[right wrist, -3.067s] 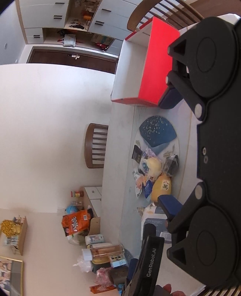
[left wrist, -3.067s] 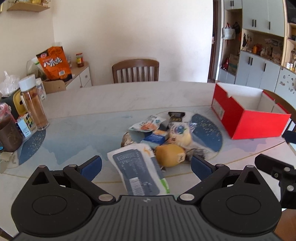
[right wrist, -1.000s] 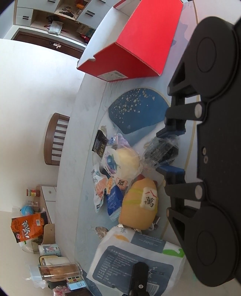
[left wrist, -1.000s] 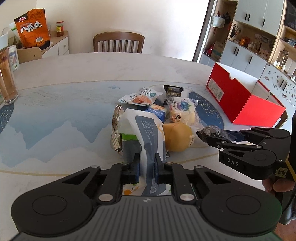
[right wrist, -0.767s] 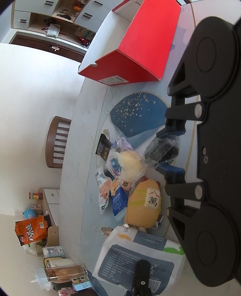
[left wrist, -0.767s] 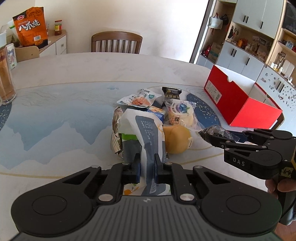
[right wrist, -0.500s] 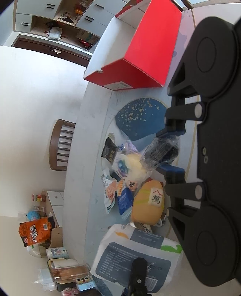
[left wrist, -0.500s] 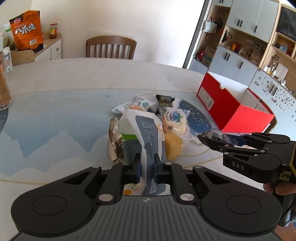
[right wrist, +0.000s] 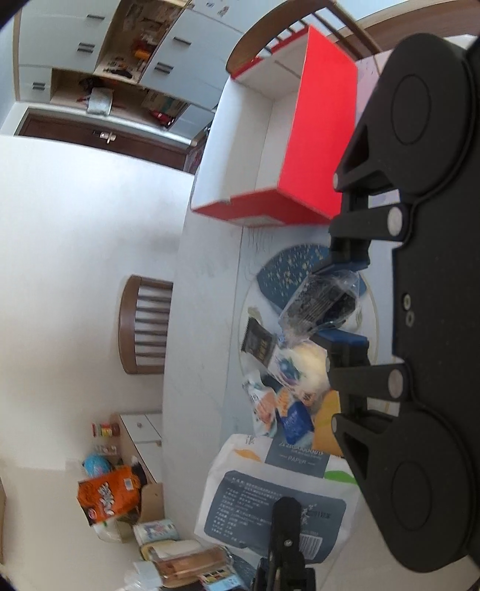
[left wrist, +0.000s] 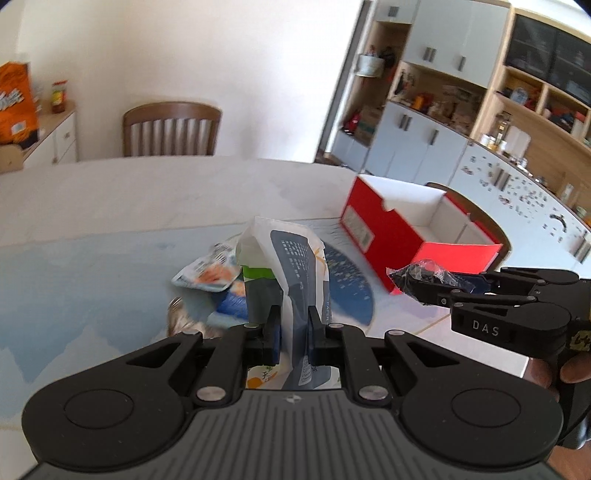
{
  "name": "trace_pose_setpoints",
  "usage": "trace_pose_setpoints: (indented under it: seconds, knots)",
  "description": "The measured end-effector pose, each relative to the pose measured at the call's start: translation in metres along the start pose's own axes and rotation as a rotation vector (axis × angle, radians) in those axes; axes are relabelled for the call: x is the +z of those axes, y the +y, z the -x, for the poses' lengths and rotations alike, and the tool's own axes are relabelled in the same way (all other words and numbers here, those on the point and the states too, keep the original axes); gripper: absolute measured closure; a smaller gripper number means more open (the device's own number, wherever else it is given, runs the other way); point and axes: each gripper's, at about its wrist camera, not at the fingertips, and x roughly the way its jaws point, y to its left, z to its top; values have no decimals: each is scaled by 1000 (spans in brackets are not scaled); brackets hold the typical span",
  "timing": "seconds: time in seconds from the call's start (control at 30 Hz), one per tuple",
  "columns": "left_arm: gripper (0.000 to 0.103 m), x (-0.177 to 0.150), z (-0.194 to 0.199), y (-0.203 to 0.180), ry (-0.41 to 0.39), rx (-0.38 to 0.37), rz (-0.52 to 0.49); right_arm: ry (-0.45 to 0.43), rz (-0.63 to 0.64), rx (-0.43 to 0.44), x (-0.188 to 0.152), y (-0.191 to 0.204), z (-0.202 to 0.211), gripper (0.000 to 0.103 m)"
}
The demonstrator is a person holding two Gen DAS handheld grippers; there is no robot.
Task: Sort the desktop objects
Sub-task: 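Carry the printed bag and black packet over the red shoebox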
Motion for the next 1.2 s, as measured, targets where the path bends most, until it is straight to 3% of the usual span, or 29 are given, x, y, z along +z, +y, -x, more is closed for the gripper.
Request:
trace_pose_setpoints:
  seconds: [0.37, 0.5, 0.77, 1.2]
  knots:
    - [91, 42, -21, -51, -13, -52, -85, -4, -65, 5, 22, -59, 25, 73]
    - [91, 52, -35, -74, -12, -35, -77, -19, -50, 9, 29, -88, 27, 73]
    - [91, 72, -64, -124, -27, 15, -83, -22, -35, 30, 36, -146, 18, 73]
    - [91, 112, -131, -194, -7, -20, -97, -21, 40, 49, 50, -219, -7, 73]
